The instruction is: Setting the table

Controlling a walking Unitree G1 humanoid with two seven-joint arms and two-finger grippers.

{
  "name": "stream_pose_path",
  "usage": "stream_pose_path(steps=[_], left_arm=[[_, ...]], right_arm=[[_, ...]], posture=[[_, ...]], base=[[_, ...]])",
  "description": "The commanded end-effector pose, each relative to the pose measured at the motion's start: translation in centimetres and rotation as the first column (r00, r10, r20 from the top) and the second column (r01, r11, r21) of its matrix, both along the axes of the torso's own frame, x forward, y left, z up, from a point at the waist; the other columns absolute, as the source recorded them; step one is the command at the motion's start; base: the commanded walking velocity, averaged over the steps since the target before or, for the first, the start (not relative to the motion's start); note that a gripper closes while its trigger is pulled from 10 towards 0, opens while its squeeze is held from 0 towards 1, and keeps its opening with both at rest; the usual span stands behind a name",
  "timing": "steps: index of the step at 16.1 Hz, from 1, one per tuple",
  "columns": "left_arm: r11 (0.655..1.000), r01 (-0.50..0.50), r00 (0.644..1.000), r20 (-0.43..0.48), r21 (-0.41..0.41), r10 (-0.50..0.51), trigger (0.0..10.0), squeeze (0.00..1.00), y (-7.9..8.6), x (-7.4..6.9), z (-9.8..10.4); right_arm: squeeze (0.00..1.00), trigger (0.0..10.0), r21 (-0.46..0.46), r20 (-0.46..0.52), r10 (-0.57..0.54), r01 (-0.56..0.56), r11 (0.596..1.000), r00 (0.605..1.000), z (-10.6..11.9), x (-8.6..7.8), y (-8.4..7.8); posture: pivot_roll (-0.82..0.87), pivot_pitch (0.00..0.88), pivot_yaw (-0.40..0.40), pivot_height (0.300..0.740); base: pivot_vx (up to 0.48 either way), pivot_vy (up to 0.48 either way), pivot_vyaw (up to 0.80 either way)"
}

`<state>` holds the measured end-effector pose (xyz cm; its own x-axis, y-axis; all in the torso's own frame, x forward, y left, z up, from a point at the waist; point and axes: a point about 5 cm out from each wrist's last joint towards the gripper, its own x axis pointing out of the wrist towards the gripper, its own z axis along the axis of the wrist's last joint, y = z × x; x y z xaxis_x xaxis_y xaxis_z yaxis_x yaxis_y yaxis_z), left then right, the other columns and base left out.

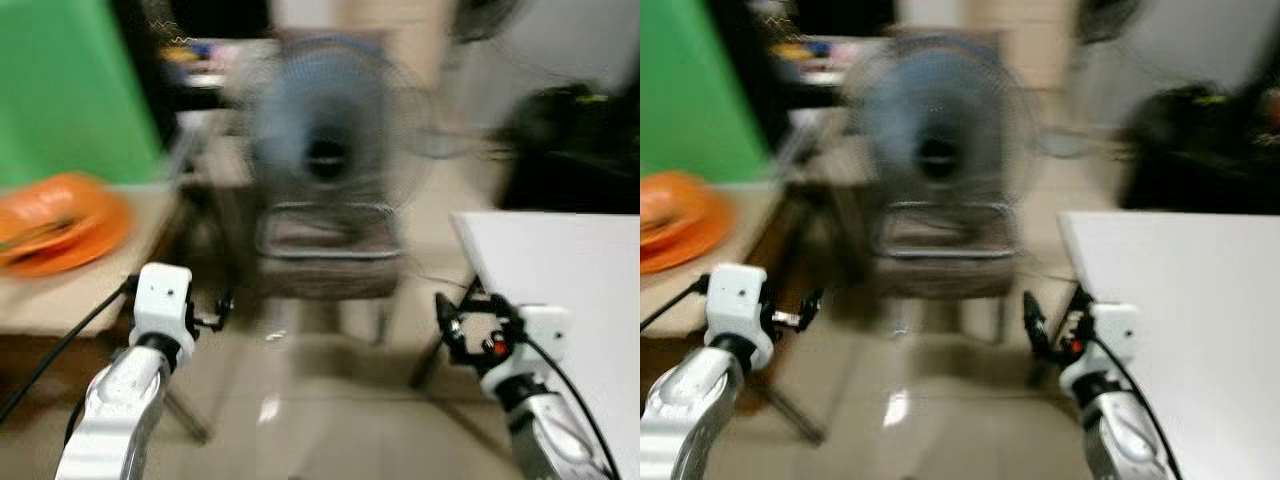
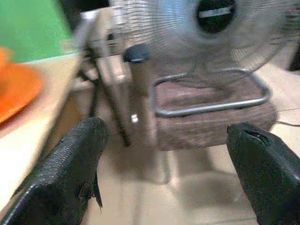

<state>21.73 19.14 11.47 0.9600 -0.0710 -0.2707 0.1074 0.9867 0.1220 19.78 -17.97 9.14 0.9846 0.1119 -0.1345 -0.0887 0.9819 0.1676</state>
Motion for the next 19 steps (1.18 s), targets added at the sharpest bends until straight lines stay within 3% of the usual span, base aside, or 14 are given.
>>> stream_pose_path(steps=[1, 3, 4, 8, 9, 11, 12, 13, 16, 18, 19], left_arm=[[1.0, -0.015, 1.0, 0.004, 0.015, 0.015, 10.0, 0.0, 0.2, -0.7, 0.5], [0.999, -0.033, 0.999, -0.022, -0.007, 0.033, 10.0, 0.0, -0.4, -2.4, 0.2], [0.999, -0.035, 0.999, -0.023, -0.011, 0.035, 10.0, 0.0, -0.7, -2.6, 0.1], [0.997, -0.05, 0.999, 0.014, -0.057, 0.051, 10.0, 0.0, -1.7, -1.2, 0.4], [0.998, 0.004, 1.0, 0.014, -0.068, -0.003, 10.0, 0.0, -2.3, -0.8, -0.1], [0.996, -0.022, 1.0, 0.007, -0.082, 0.022, 10.0, 0.0, -2.3, -0.5, -0.7], [0.995, -0.019, 1.0, -0.026, -0.102, 0.017, 10.0, 0.0, -2.7, -0.5, -1.2], [0.994, -0.019, 1.0, -0.021, -0.106, 0.016, 10.0, 0.0, -2.7, -0.4, -1.4], [0.998, -0.027, 0.997, 0.065, -0.065, 0.031, 10.0, 0.0, -1.9, -0.3, -1.6], [0.998, 0.023, 0.995, 0.099, -0.06, -0.017, 10.0, 0.0, -2.1, -0.7, -1.4], [0.996, 0.062, 0.991, 0.122, -0.071, -0.053, 10.0, 0.0, -2.2, -1.3, -1.1]], right_arm=[[1.0, 10.0, 0.009, 0.008, -0.008, 0.008, 1.0, 1.0, 0.0, 0.0, 0.0], [1.0, 10.0, 0.01, 0.007, -0.01, 0.01, 1.0, 1.0, -0.2, 0.0, -0.1], [1.0, 10.0, 0.008, 0.009, -0.008, 0.008, 1.0, 1.0, -0.3, 0.1, -0.1], [1.0, 10.0, -0.007, 0.014, 0.006, -0.006, 1.0, 1.0, -0.9, 0.8, -0.2], [1.0, 10.0, 0.018, 0.011, -0.008, 0.007, 1.0, 1.0, -0.9, 0.8, 0.0], [1.0, 10.0, 0.066, 0.01, -0.022, 0.021, 0.998, 1.0, -1.1, 0.7, 0.0], [0.12, 10.0, 0.046, 0.021, 0.005, -0.006, 0.999, 1.0, -1.2, 0.8, 0.2], [0.0, 10.0, 0.044, 0.046, 0.001, -0.003, 0.999, 0.999, -0.8, 0.9, 0.1], [0.0, 10.0, -0.054, 0.152, -0.039, 0.048, 0.997, 0.988, 0.3, 1.1, -0.7], [0.0, 10.0, -0.071, 0.12, -0.048, 0.057, 0.996, 0.992, -0.6, 1.5, -0.8], [0.0, 10.0, -0.038, 0.092, -0.05, 0.054, 0.998, 0.994, -0.9, 2.2, -0.9]], posture=[[0.04, 0.0, 0.033, 0.74], [0.06, 0.0, 0.035, 0.74], [0.07, 0.0, 0.038, 0.74], [0.06, 0.0, 0.036, 0.74], [0.04, 0.0, 0.027, 0.74], [0.04, 0.0, 0.022, 0.74], [0.04, 0.0, 0.016, 0.74], [0.04, 0.0, 0.002, 0.74], [0.05, 0.0, -0.006, 0.74], [0.07, 0.0, -0.026, 0.74], [0.06, 0.0, -0.032, 0.74]], base=[[0.0, 0.0, 0.8], [0.0, 0.0, 0.8], [0.0, 0.0, 0.8], [0.0, 0.0, 0.8], [0.0, 0.0, 0.73], [0.0, 0.0, 0.0], [0.0, 0.0, 0.0], [0.0, 0.0, 0.0], [0.0, 0.0, 0.0], [0.0, 0.0, 0.0], [0.0, 0.0, 0.0]])
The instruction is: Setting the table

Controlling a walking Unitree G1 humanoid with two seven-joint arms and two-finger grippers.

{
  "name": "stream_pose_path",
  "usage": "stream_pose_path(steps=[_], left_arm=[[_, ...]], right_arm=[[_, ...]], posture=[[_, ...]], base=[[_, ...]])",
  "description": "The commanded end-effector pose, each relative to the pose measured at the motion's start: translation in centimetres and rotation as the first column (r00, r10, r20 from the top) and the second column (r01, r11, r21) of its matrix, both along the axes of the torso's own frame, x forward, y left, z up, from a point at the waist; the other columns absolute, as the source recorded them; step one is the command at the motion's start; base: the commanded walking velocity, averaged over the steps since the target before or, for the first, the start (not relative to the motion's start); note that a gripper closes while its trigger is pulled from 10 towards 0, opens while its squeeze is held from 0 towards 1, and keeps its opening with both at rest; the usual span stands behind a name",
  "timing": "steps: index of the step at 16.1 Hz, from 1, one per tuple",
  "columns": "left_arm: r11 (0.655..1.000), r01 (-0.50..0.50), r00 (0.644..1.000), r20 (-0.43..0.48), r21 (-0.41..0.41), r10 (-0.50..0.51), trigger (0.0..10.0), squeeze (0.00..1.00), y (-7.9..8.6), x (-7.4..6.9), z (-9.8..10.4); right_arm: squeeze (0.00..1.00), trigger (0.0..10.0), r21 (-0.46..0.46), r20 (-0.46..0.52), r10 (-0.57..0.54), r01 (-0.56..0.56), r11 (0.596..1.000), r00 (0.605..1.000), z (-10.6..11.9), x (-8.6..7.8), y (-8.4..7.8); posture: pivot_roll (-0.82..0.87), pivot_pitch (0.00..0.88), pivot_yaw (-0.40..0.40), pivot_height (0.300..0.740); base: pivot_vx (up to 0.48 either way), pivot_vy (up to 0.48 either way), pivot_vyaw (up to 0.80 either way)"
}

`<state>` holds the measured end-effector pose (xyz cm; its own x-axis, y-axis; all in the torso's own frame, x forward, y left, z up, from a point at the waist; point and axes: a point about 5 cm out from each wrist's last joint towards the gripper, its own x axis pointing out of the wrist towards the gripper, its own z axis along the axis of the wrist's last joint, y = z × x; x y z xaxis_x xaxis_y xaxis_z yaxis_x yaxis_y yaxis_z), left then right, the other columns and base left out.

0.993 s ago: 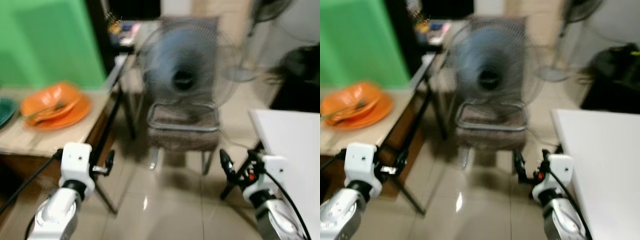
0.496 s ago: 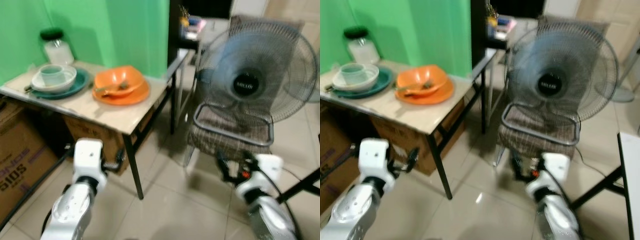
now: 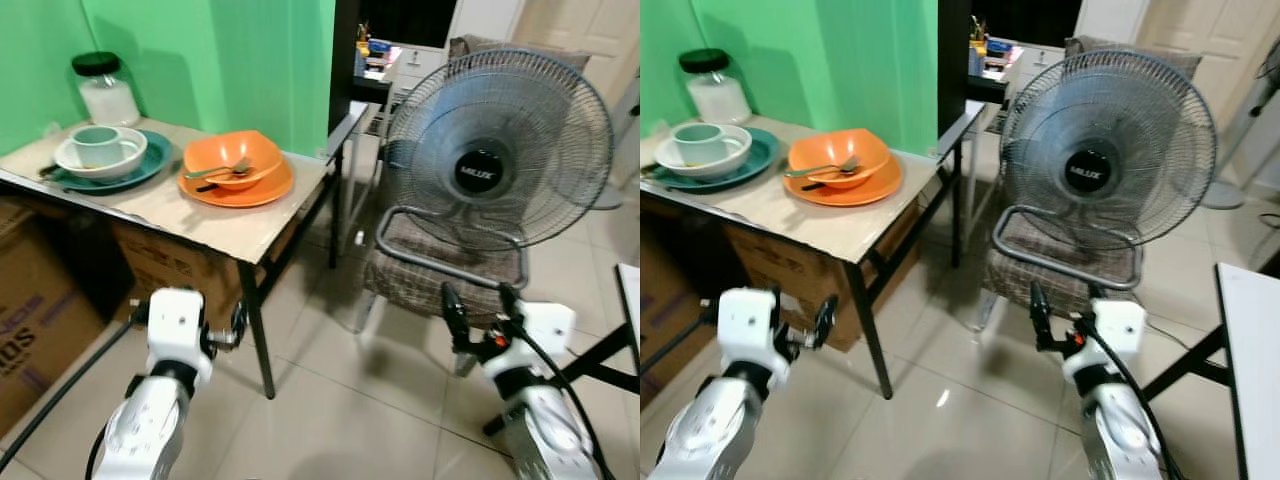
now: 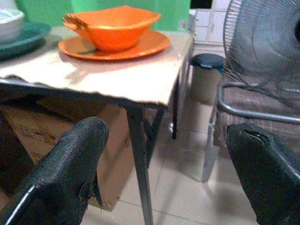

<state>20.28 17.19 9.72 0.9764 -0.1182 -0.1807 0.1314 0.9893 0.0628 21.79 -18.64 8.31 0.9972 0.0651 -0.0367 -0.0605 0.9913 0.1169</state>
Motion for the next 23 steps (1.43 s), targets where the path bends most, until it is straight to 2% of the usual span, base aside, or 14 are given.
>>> stream_pose_path(steps=[1, 4, 5, 7, 8, 9, 11, 17, 23], left_arm=[[1.0, 0.024, 0.999, 0.038, -0.007, -0.023, 10.0, 0.0, -0.2, 0.0, 0.7], [0.997, 0.07, 0.995, 0.072, 0.024, -0.072, 10.0, 0.0, -0.3, 0.6, 0.8], [0.996, 0.094, 0.992, 0.079, 0.005, -0.094, 10.0, 0.24, -0.8, 1.0, 1.0], [0.996, 0.09, 0.991, 0.099, -0.002, -0.089, 10.0, 0.23, -1.1, 1.5, 1.4], [0.998, 0.069, 0.992, 0.107, 0.004, -0.069, 10.0, 0.19, -1.0, 1.8, 1.6], [0.997, 0.068, 0.991, 0.112, 0.03, -0.071, 10.0, 0.05, -0.8, 2.0, 1.7], [0.996, 0.08, 0.991, 0.107, 0.045, -0.084, 10.0, 0.0, -0.8, 2.4, 1.7], [0.995, 0.082, 0.988, 0.13, 0.052, -0.089, 10.0, 0.0, -0.8, 3.6, 2.6], [0.994, 0.086, 0.989, 0.112, 0.064, -0.092, 10.0, 0.0, -0.7, 3.7, 2.4]], right_arm=[[0.0, 10.0, 0.004, -0.013, 0.002, -0.002, 1.0, 1.0, 0.0, 0.2, -0.2], [0.0, 10.0, 0.023, -0.008, 0.039, -0.039, 0.999, 0.999, 0.0, -0.4, 0.0], [0.0, 10.0, 0.014, -0.03, 0.036, -0.036, 0.999, 0.999, -0.1, -0.6, 0.0], [0.0, 10.0, 0.009, -0.047, 0.001, -0.001, 1.0, 0.999, -0.2, -0.7, -0.2], [0.0, 10.0, 0.025, -0.049, -0.006, 0.007, 1.0, 0.999, -0.2, -0.8, -0.1], [0.0, 10.0, 0.037, -0.045, -0.004, 0.006, 0.999, 0.999, -0.1, -0.8, 0.2], [0.0, 10.0, 0.049, -0.064, 0.005, -0.002, 0.999, 0.998, -0.1, -1.0, 0.9], [0.0, 10.0, 0.069, -0.082, -0.029, 0.035, 0.997, 0.996, 0.2, -0.7, 0.6], [0.0, 10.0, 0.074, -0.095, -0.029, 0.036, 0.997, 0.995, 0.2, -0.7, 0.7]], posture=[[0.07, 0.0, -0.036, 0.74], [0.05, 0.0, -0.012, 0.74], [0.04, 0.0, -0.002, 0.74], [0.04, 0.0, -0.009, 0.74], [0.04, 0.0, -0.012, 0.74], [0.04, 0.0, -0.008, 0.74], [0.04, 0.0, -0.005, 0.74], [0.04, 0.0, 0.002, 0.74], [0.03, 0.0, 0.001, 0.74]], base=[[0.0, 0.0, 0.0], [0.0, 0.0, 0.0], [0.0, 0.0, 0.0], [0.0, 0.0, 0.0], [0.0, 0.0, 0.0], [0.0, 0.0, 0.0], [0.0, 0.0, 0.0], [0.0, 0.274, -0.72], [0.0, 0.354, 0.0]])
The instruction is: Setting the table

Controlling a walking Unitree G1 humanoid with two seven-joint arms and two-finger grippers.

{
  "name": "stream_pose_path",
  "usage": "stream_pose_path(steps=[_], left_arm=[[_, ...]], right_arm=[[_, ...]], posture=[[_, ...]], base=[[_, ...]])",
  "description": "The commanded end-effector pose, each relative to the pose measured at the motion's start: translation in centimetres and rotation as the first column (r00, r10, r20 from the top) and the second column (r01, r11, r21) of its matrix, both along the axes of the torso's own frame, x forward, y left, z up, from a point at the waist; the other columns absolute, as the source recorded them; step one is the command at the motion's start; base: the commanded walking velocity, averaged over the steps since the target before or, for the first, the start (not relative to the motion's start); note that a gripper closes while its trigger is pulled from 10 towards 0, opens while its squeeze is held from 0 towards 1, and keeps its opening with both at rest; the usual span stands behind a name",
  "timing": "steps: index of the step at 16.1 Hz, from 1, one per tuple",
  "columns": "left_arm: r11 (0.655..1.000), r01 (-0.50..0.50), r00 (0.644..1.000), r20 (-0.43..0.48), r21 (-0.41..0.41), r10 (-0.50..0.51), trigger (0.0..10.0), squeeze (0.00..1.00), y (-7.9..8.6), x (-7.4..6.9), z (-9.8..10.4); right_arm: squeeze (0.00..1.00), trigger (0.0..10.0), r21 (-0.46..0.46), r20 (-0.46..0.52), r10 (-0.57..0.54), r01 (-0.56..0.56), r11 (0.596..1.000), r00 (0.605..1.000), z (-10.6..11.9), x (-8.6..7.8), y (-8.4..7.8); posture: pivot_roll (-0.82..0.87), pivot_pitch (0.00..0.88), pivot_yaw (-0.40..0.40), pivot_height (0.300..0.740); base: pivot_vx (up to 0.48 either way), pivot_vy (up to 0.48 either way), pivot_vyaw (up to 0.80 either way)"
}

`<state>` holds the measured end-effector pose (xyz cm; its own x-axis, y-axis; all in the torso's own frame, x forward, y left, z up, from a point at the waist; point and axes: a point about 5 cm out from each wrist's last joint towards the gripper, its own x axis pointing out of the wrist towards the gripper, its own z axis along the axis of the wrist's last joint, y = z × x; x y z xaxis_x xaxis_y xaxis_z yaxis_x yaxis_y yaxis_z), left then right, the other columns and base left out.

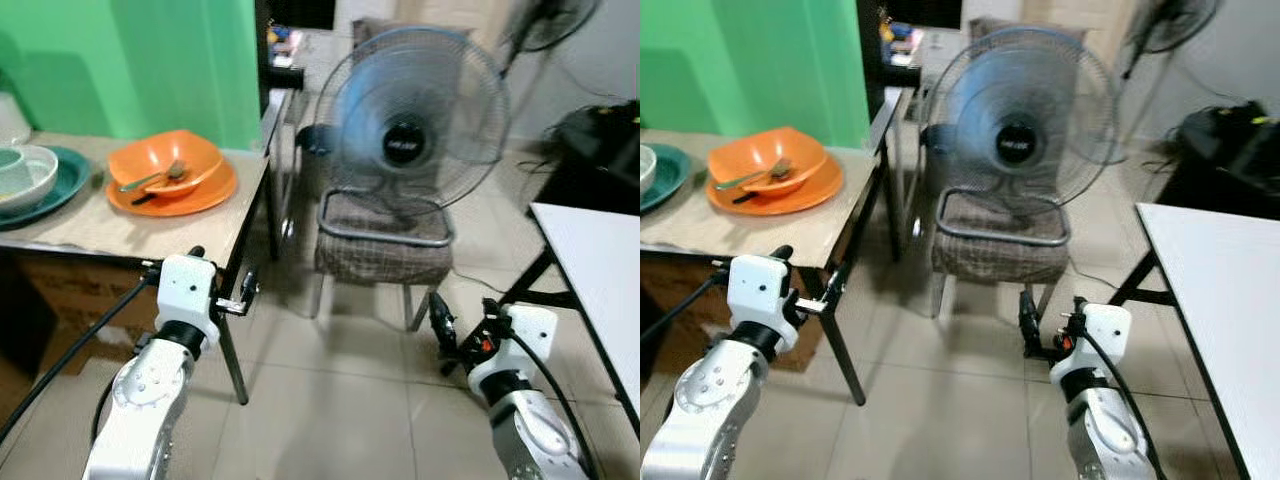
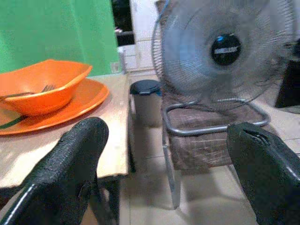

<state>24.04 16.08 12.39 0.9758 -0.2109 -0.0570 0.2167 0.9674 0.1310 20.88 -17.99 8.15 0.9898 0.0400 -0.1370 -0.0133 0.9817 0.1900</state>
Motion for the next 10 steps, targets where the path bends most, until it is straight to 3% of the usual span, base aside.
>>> stream_pose_path(steps=[1, 10], left_arm=[[1.0, -0.011, 1.0, -0.022, 0.015, 0.012, 10.0, 0.0, 0.46, -0.09, -0.34], [1.0, 0.014, 0.999, -0.038, 0.019, -0.013, 10.0, 0.0, 0.3, -0.09, -0.5]], right_arm=[[0.0, 10.0, 0.005, 0.009, -0.004, 0.004, 1.0, 1.0, 0.37, 0.23, -0.01], [0.0, 10.0, 0.012, -0.007, 0.004, -0.004, 1.0, 1.0, 0.29, -0.02, 0.09]], posture=[[0.03, 0.0, 0.004, 0.74], [0.03, 0.0, 0.004, 0.74]], base=[[0.0, 0.36, 0.0], [0.0, 0.354, 0.0]])
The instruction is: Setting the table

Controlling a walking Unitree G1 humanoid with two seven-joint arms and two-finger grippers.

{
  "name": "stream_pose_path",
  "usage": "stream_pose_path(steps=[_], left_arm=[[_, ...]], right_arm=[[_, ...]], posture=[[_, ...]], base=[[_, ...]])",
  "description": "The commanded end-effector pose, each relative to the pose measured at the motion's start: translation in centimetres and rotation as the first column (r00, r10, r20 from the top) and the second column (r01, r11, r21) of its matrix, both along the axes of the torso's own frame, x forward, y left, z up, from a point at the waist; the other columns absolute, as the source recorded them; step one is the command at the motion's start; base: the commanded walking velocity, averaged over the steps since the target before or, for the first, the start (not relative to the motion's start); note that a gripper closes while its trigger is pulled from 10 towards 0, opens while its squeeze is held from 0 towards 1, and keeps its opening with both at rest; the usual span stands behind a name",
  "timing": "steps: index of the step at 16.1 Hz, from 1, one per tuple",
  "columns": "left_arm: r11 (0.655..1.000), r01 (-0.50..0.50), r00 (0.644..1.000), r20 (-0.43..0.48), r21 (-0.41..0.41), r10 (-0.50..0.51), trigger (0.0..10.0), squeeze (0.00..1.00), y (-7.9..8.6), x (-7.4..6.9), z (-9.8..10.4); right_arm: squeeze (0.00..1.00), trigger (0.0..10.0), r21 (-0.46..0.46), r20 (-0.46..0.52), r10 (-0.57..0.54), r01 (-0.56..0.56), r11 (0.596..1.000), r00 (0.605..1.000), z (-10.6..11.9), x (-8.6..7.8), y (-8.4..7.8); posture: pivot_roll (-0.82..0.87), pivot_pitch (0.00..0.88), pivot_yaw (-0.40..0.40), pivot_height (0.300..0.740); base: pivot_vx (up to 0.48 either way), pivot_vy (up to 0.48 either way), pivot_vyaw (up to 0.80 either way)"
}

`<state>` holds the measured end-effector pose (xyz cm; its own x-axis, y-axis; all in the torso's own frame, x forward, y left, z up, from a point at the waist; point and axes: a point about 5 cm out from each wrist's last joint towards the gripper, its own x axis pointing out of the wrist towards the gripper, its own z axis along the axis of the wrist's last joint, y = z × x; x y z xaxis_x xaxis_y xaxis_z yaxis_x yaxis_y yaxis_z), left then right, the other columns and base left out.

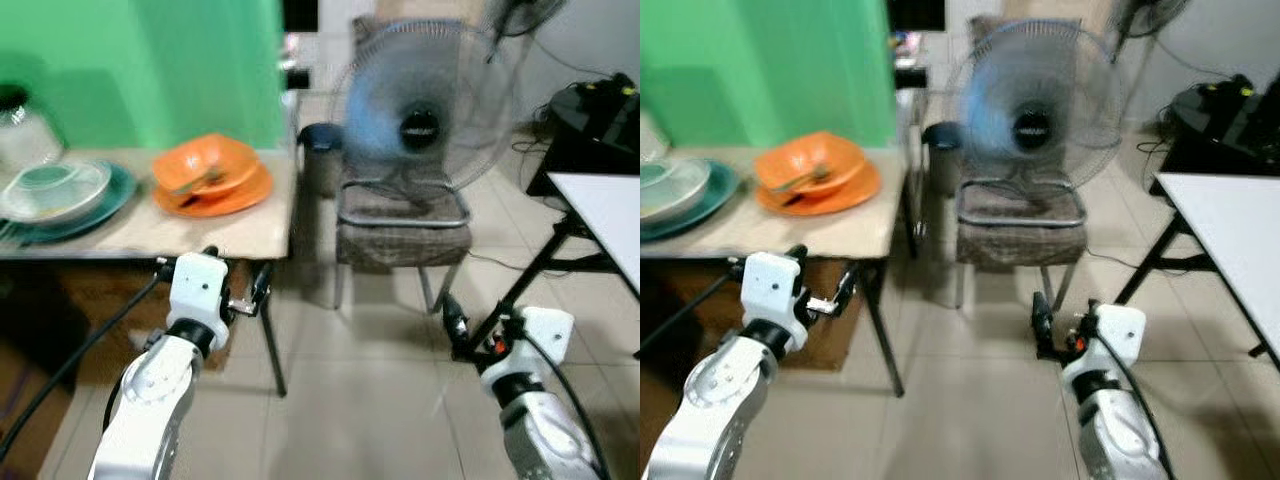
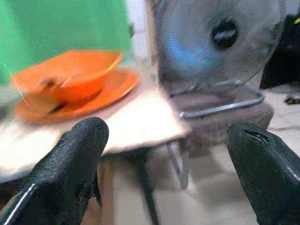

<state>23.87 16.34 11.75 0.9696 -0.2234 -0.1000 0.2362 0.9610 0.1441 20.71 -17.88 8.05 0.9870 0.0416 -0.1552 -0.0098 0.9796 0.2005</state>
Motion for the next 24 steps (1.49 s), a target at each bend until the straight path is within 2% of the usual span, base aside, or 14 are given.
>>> stream_pose_path(steps=[1, 8, 10, 15, 19, 24], left_arm=[[1.0, 0.004, 1.0, -0.002, -0.003, -0.004, 10.0, 0.0, 0.0, 0.0, 0.1], [1.0, -0.011, 1.0, -0.008, -0.011, 0.011, 10.0, 0.0, 0.0, 0.1, 0.1], [0.998, -0.037, 0.999, -0.005, -0.041, 0.037, 10.0, 0.0, 0.0, 0.2, 0.3], [0.996, -0.079, 0.997, -0.001, -0.05, 0.08, 10.0, 0.0, -0.1, 0.7, 0.4], [0.997, -0.065, 0.998, 0.006, -0.038, 0.065, 10.0, 0.01, 0.0, 0.9, 0.8], [0.998, -0.054, 0.998, 0.02, -0.035, 0.054, 10.0, 0.02, -0.2, 1.1, 1.3]], right_arm=[[0.0, 10.0, 0.004, 0.012, 0.004, -0.004, 1.0, 1.0, 0.4, 0.1, 0.0], [0.0, 10.0, 0.006, 0.005, -0.002, 0.002, 1.0, 1.0, 0.4, 0.0, -0.2], [0.0, 10.0, 0.008, 0.008, 0.005, -0.005, 1.0, 1.0, 0.5, 0.1, 0.0], [0.0, 10.0, -0.009, 0.002, 0.021, -0.021, 1.0, 1.0, 0.6, 0.4, 0.1], [0.0, 10.0, 0.001, 0.017, 0.028, -0.028, 1.0, 0.999, 0.9, 1.0, 0.2], [0.0, 10.0, -0.002, 0.019, 0.038, -0.038, 0.999, 0.999, 0.9, 1.4, 0.4]], posture=[[0.03, 0.0, 0.005, 0.74], [0.03, 0.0, 0.003, 0.74], [0.03, 0.0, 0.005, 0.74], [0.04, 0.0, -0.008, 0.74], [0.04, 0.0, -0.002, 0.74], [0.05, 0.0, -0.008, 0.74]], base=[[0.0, 0.356, 0.0], [0.0, 0.355, 0.0], [0.0, 0.0, 0.0], [0.0, 0.0, 0.0], [0.0, 0.0, 0.0], [0.265, 0.0, 0.0]])
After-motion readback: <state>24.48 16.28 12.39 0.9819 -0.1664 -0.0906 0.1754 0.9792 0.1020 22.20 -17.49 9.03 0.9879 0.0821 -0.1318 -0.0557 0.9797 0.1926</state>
